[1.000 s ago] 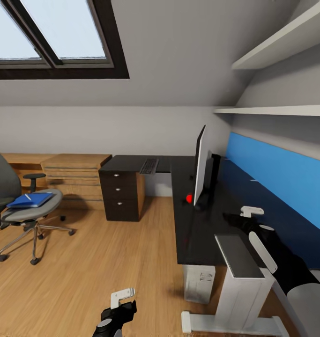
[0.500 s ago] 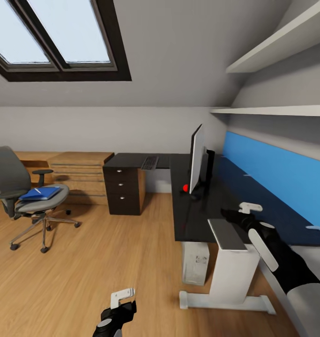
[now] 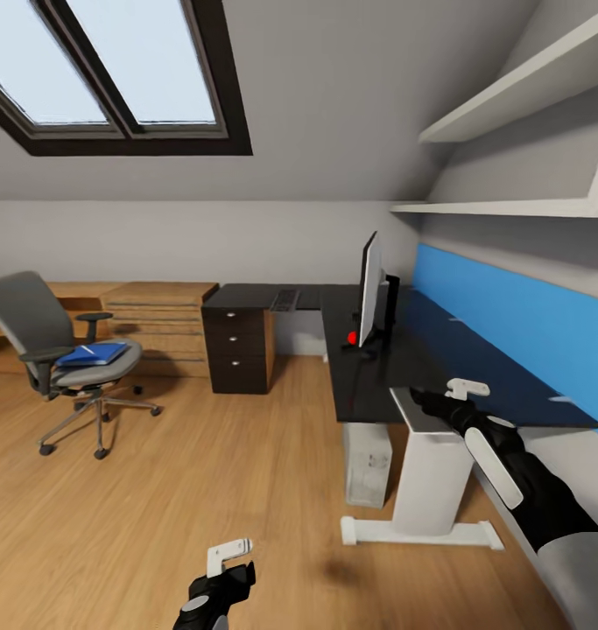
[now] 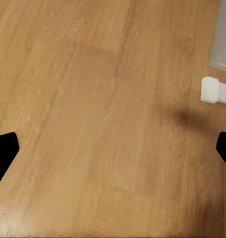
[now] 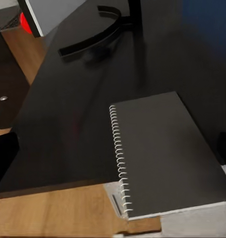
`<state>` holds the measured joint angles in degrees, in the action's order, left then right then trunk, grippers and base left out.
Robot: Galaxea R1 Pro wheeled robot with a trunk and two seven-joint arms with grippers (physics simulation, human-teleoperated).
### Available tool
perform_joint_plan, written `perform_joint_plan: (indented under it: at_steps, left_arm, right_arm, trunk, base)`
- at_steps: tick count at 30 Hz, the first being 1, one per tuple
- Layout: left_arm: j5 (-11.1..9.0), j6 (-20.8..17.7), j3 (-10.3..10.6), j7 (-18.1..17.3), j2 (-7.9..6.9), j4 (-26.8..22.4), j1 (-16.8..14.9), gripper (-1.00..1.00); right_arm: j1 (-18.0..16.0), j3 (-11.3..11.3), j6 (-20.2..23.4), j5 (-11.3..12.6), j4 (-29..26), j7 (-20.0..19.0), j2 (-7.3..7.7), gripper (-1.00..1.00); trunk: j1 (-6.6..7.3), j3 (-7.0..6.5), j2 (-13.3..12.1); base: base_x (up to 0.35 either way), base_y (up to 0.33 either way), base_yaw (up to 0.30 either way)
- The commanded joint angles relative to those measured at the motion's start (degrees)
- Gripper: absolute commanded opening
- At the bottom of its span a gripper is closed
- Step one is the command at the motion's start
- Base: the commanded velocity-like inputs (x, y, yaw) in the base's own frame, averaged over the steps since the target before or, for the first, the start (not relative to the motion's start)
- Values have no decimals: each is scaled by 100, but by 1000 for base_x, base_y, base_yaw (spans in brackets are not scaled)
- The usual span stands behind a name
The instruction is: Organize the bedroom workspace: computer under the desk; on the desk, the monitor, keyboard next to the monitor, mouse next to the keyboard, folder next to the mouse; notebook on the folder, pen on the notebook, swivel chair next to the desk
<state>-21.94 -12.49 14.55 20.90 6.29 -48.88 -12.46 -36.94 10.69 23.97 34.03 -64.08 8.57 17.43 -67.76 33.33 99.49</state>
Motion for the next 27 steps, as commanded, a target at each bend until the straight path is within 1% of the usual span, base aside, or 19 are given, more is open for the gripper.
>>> perform_joint_plan:
  at_steps: [1,8,13,17,21,23,27]
  left_arm:
    - [-47,-17,20,45,-5,-10,-3,100]
    - [-47,-17,18,45,-5,-14,-3,100]
    - [-47,-17,20,52,-5,-16,-3,100]
    - [-47,-19,29,54,-3,-28,-3,100]
    - [-50,-24,24,58,8,-181,-3,100]
    - [-60,-31,20,62,18,-266,-3,100]
    - [-67,-37,18,63,22,-284,-3,100]
  right_arm:
    - [-6,20,12,60,-9,57,6,100]
    - [-6,22,12,60,-9,57,6,100]
    - [-6,21,12,60,-9,57,6,100]
    - [-6,21,19,60,-9,57,6,100]
    - [-6,21,20,60,-5,57,6,100]
    - [-6,20,17,59,14,57,6,100]
    - [-6,20,20,60,24,57,6,100]
  trunk:
    - [3,0,4]
    - [3,-35,4]
    - [3,-43,4]
    - [3,-44,4]
    - [3,-44,4]
    - [-41,-8,84]
    - [-129,64,244]
  base:
    - [-257,241,-194]
    - [-257,241,-230]
    - [-211,175,-100]
    - [-58,46,-22]
    - [-5,4,-2]
    - [-1,1,0]
    - [0,0,0]
